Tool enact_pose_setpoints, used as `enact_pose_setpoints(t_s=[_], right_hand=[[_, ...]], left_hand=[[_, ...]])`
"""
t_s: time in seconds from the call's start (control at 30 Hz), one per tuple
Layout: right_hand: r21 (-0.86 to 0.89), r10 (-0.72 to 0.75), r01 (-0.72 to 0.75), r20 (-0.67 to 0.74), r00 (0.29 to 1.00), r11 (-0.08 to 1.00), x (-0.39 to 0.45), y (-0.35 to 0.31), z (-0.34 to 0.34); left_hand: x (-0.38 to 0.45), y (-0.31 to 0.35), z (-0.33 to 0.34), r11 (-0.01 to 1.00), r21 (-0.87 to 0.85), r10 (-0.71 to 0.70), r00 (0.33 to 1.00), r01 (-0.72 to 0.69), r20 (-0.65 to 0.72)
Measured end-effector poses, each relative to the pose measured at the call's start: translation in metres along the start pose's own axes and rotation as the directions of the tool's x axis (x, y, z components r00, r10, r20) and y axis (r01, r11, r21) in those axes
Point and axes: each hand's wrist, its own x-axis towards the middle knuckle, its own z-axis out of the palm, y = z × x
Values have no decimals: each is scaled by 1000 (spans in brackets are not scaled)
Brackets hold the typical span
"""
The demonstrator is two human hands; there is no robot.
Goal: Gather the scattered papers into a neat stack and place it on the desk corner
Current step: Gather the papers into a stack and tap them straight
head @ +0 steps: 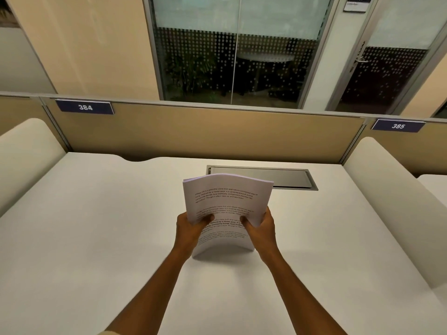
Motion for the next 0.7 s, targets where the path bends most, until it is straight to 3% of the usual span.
enact_pose_setpoints(t_s=[0.4,0.7], right_hand=[[-11,26,-26,-4,1000,1000,-4,7,0],[-33,57,-56,20,998,998,-4,17,4]], left_hand=[[-3,0,1,999,-25,20,1000,-21,-22],[-5,-14,4,998,-23,-55,997,54,-59]])
